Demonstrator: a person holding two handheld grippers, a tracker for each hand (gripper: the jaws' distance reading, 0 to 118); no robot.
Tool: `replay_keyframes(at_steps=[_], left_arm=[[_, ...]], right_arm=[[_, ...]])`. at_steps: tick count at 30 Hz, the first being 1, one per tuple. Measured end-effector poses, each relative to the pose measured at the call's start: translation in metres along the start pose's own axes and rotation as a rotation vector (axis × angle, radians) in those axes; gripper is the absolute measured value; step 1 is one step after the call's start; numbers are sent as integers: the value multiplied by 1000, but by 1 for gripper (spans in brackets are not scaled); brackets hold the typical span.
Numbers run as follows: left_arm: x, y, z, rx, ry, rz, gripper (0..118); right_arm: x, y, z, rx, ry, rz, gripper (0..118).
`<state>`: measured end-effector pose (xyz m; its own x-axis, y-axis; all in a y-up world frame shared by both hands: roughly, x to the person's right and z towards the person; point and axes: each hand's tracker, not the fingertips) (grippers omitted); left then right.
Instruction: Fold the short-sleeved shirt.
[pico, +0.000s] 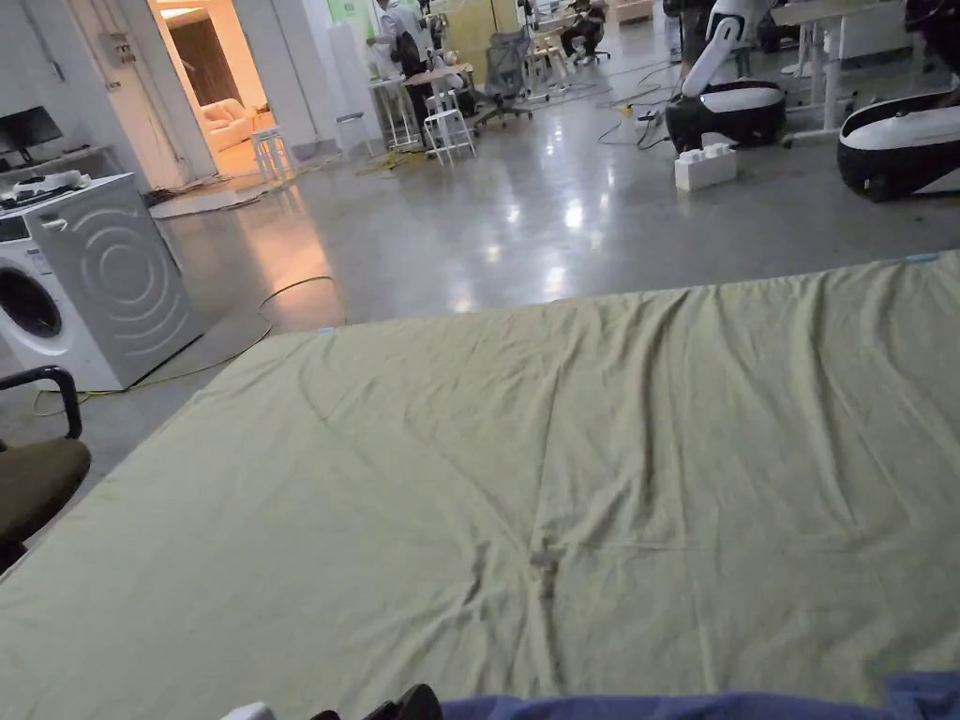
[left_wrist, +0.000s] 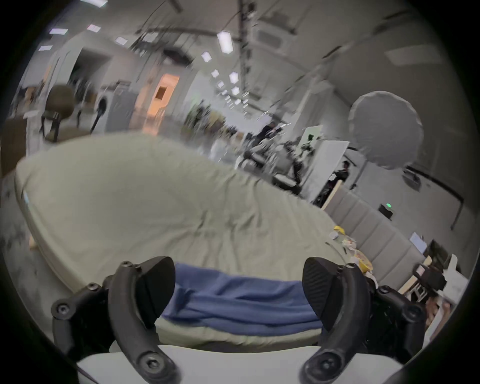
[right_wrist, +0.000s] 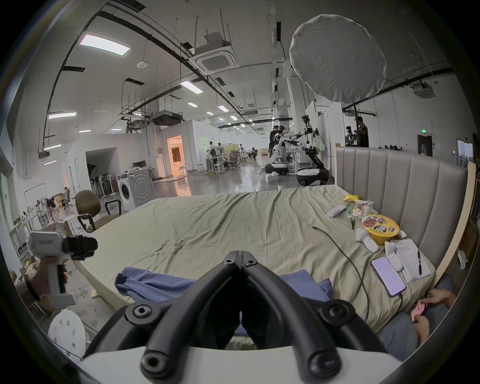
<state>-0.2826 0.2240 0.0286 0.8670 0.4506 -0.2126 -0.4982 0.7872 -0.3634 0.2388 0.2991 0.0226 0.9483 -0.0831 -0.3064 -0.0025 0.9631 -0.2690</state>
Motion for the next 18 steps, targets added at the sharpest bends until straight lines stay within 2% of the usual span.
replay_keyframes(at_steps=[2, 6, 9, 12, 14, 15, 17, 18], left_arm=[[-25, -7, -25, -41, -15, 52, 101], [-75, -30, -75, -126, -48, 298, 101], [-91, -46, -100, -159, -31, 364, 101], [-100, -59, -113, -189, -93, 493, 99], [-96, -57, -114, -93, -157, 551, 84], [-98, -59, -118, -98, -155, 586, 70], [-96, -63, -124, -138, -111, 632, 21], [-94, -66, -126, -156, -119, 634, 15]], right_arm=[[3, -6, 0, -31, -9, -21, 0], [8, -14, -1, -78, -21, -44, 0], [11, -15, 0, -91, -40, -38, 0], [16, -18, 0, -101, -60, -49, 0], [19, -20, -1, -116, -62, -65, 0], [20, -22, -2, -126, -62, -70, 0], [20, -23, -1, -138, -66, -67, 0], [20, -24, 0, -143, -71, -60, 0]])
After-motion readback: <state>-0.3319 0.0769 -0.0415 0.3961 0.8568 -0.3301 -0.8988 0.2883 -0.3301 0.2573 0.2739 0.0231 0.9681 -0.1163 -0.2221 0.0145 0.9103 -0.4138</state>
